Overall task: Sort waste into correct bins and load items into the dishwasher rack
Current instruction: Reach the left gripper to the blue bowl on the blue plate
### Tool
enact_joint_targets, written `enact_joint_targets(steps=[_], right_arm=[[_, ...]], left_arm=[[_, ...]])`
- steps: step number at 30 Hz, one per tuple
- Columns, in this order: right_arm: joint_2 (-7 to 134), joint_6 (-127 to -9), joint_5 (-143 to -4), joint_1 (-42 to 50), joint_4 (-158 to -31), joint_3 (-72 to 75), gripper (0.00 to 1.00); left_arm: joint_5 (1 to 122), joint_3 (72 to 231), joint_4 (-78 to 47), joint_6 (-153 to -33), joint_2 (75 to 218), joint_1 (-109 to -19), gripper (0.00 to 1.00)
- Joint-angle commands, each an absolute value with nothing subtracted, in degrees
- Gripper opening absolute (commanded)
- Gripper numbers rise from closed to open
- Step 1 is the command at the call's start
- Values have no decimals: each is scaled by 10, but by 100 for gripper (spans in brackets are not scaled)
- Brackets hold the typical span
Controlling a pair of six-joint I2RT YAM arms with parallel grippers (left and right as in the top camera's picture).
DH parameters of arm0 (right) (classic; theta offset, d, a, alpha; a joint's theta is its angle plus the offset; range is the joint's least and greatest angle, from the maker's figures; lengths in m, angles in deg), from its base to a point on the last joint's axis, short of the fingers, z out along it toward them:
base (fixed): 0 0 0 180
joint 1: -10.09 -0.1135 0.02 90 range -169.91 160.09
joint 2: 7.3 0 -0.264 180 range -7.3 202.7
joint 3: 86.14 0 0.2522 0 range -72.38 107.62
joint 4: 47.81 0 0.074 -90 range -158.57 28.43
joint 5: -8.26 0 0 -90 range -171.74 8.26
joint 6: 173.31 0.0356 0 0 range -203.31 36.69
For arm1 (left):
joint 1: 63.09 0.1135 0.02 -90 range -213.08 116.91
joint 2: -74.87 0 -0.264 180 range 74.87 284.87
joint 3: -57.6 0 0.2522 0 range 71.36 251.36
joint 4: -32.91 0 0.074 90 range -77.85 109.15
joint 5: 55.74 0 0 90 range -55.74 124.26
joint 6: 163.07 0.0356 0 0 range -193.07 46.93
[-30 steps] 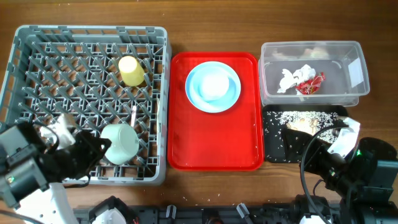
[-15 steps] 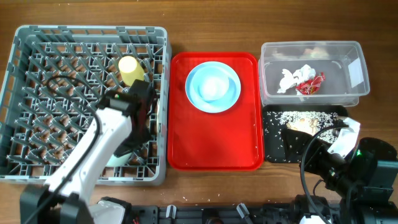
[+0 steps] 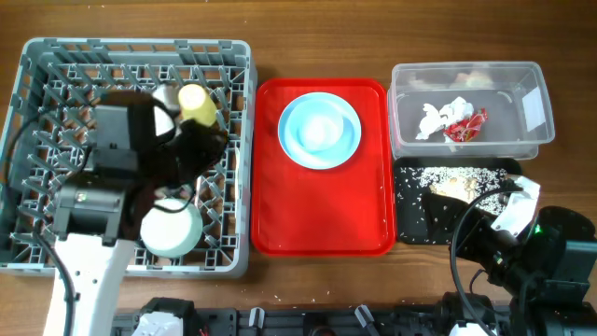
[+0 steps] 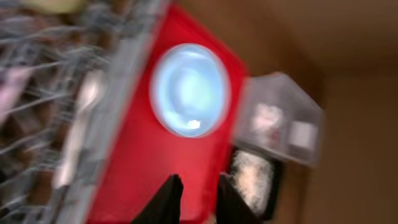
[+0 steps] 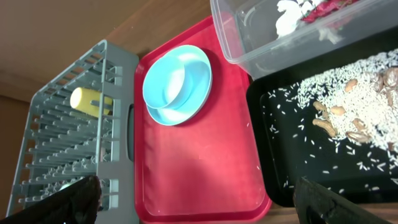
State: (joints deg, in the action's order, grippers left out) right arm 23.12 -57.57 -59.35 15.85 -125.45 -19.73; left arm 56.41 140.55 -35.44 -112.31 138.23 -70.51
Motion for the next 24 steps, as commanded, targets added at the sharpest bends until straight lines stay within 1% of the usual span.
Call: enact_joint_targets(steps=[1, 3, 5, 6, 8, 9, 10, 11, 12, 13, 17, 21, 24], right_arm=[[229, -572, -599, 157, -1252, -196, 100], [229, -572, -599, 157, -1252, -196, 100], [229, -572, -599, 157, -1252, -196, 100], [229, -572, -599, 157, -1252, -196, 100], [229, -572, -599, 157, -1252, -196, 100], [229, -572, -599, 157, -1252, -196, 100], [229, -572, -599, 157, -1252, -196, 100], [229, -572, -599, 157, -1252, -196, 100], [229, -572, -599, 157, -1252, -196, 100], [229, -572, -599, 157, -1252, -196, 100], [229, -572, -599, 157, -1252, -196, 100], [229, -572, -599, 157, -1252, -196, 100], [229, -572, -599, 157, -1252, -196, 100]], left_arm=[[604, 1410, -285, -1110, 1410, -806, 12], [545, 1410, -263, -1110, 1457, -873, 16], [532, 1416, -240, -1090, 1528, -933, 17], [531, 1438, -240, -1066, 1594, -966, 17], [497, 1484, -243, -1007, 1700, -1000, 16], [467, 1504, -238, -1003, 1746, -1011, 17], [432, 1519, -213, -1002, 1788, -1021, 24], [414, 1520, -185, -1002, 1800, -1025, 28], [379, 1520, -152, -1002, 1809, -1029, 30], [348, 1520, -135, -1003, 1811, -1031, 34], [261, 1520, -64, -1002, 1821, -1050, 30], [226, 1520, -34, -1000, 1873, -1056, 31], [226, 1520, -29, -1000, 1913, -1059, 31]])
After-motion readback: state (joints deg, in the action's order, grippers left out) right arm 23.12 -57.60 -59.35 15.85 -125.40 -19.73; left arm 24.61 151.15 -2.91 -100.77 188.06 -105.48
